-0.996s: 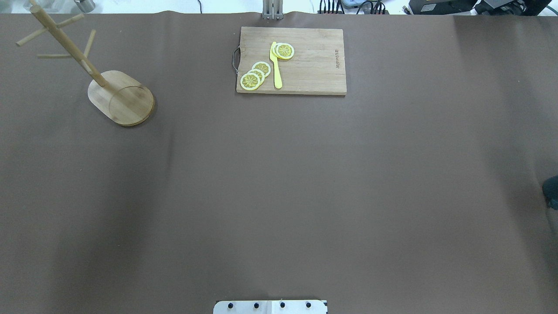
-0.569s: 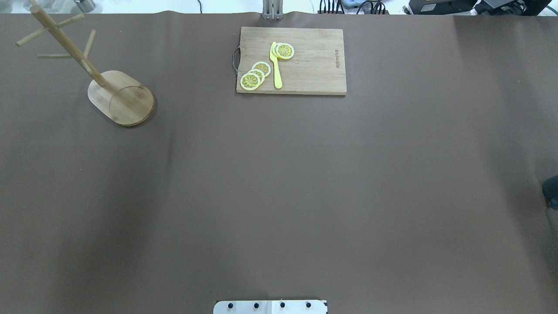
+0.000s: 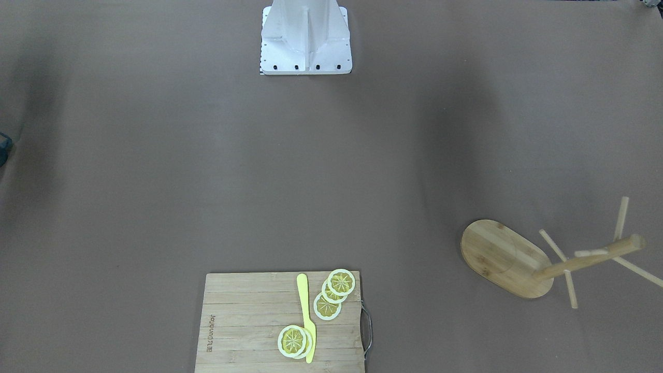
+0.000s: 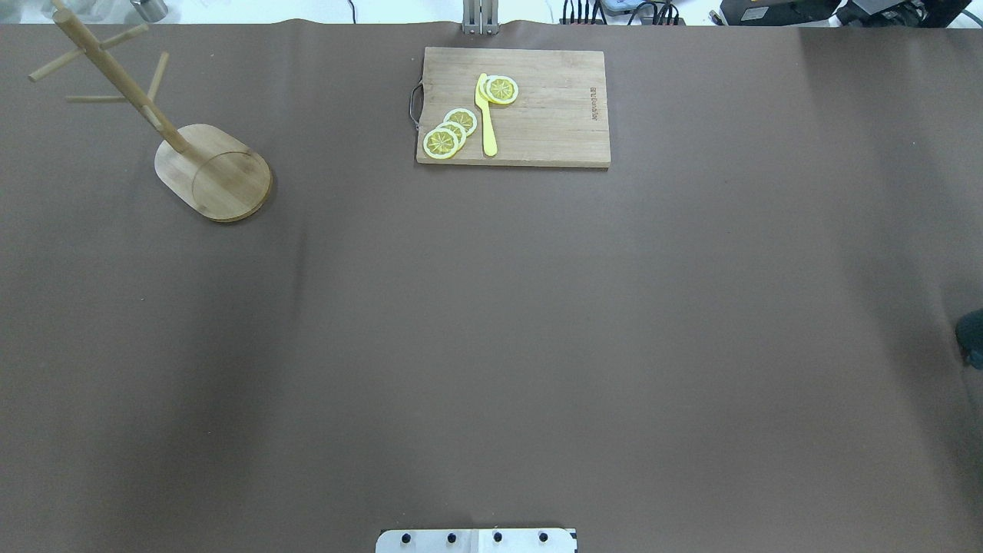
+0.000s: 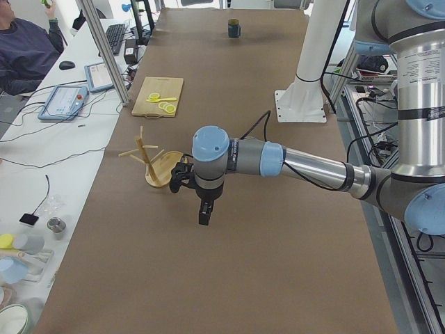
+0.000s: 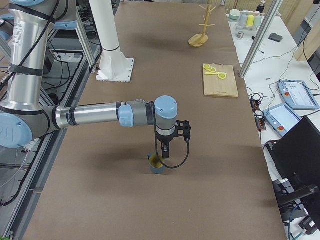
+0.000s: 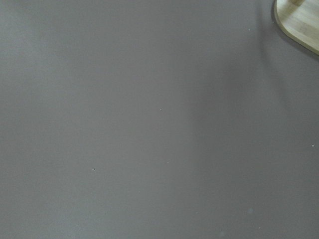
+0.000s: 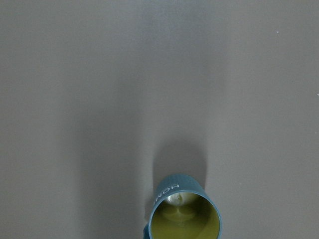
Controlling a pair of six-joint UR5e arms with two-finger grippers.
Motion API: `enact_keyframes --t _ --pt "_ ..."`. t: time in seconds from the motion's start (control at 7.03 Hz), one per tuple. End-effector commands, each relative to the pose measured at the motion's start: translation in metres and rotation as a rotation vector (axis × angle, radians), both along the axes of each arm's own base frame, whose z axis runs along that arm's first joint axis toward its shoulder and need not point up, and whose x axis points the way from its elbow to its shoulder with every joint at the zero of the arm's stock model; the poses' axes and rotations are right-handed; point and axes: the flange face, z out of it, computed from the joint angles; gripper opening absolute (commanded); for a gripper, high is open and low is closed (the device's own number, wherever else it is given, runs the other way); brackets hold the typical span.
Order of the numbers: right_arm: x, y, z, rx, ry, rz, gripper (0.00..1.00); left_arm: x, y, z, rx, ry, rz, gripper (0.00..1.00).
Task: Hang cup on storage rack
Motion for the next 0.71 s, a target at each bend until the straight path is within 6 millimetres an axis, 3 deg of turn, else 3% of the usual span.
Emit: enact_keyframes --t 0.0,0.28,0.43,0.57 --pt "0.0 -0.001 -0.005 0.007 0.001 0.005 1.0 0.0 -0.005 -0.008 0.016 0.004 -0.005 0.99" --pt "0.001 -0.005 -0.008 0.018 0.003 0.005 1.0 0.0 -0.015 -0.02 0.155 0.0 -0.004 0.99" --pt "0.0 -0.007 -0.008 0.031 0.001 0.004 1.0 -0.001 -0.022 -0.009 0.25 -0.001 -0.006 0.99" --pt "0.0 -0.006 -0.013 0.059 0.001 -0.012 1.0 -0.001 -0.028 0.018 0.26 0.003 -0.005 0.99"
